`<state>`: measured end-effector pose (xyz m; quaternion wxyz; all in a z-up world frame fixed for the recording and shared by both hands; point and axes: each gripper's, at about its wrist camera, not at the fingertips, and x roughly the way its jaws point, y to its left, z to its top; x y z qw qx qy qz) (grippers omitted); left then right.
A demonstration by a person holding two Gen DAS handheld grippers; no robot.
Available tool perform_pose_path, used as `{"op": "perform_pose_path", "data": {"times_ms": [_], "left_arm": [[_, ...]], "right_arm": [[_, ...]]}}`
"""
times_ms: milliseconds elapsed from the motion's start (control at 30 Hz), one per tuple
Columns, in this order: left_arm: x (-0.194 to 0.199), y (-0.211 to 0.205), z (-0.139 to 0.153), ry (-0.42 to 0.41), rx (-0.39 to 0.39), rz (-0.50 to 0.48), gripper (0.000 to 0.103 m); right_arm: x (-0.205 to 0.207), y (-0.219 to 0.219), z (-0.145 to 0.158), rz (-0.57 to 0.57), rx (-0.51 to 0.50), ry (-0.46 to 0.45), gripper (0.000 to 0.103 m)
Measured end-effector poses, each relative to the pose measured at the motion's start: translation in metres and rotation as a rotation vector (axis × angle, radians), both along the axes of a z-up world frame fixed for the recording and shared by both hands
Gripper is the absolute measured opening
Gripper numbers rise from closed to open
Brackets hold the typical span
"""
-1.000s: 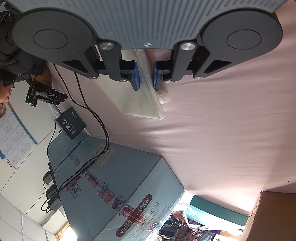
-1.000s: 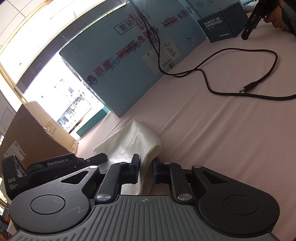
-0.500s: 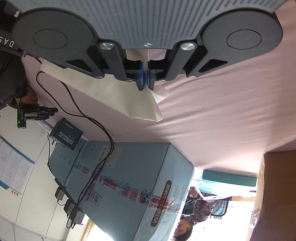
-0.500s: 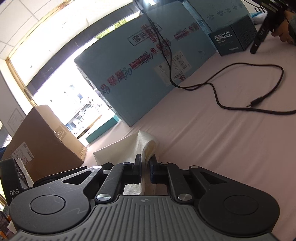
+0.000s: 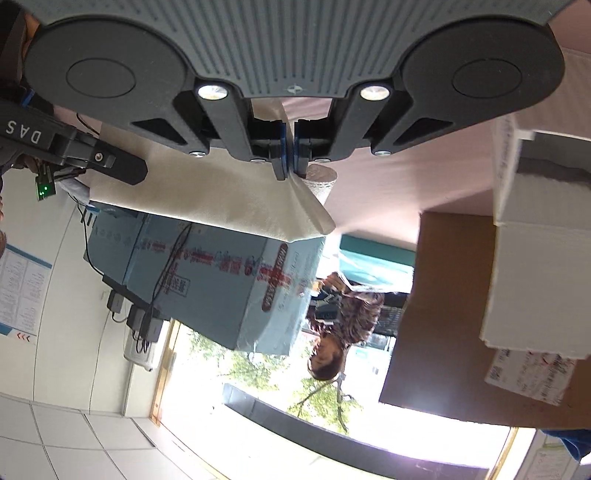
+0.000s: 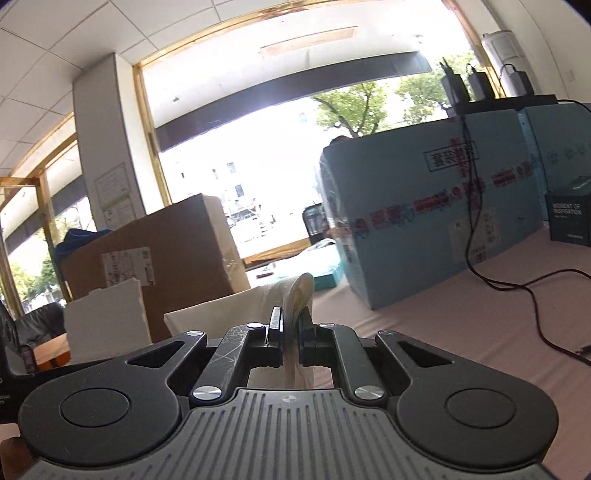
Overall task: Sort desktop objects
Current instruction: 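Lift the white napkin with the left gripper toward the white box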
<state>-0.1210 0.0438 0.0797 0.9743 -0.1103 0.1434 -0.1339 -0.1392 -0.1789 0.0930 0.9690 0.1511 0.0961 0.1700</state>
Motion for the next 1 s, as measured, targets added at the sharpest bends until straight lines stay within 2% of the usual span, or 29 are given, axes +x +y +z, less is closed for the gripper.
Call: {"op": "perform_pose_path", "data": {"times_ms": [167,267,500,733,833,1000], "left_arm": [[-0.034,0.038,0.021,-0.039,0.023,0.079,0.003],[-0.051,0.063,0.032,-0.033,0.008,0.129,0.003],[-0.079,0.111,0.049,0.005,0.019,0.237,0.003],[-0.078,0.148,0.047,0.104,0.073,0.362,0.003],[-0.068,0.161,0.037,0.159,0.069,0.394,0.003],[-0.050,0.172,0.021,0.230,0.080,0.408,0.003]], "right_arm": [[0.003,0.035,0.023,0.117,0.043,-0.027,0.006],[0.004,0.055,0.035,0.189,0.068,-0.028,0.006],[0.014,0.109,0.052,0.342,0.099,0.055,0.006],[0.048,0.172,0.044,0.409,0.003,0.168,0.006],[0.065,0.191,0.036,0.426,-0.016,0.220,0.006],[0.086,0.216,0.027,0.426,-0.108,0.255,0.006]]}}
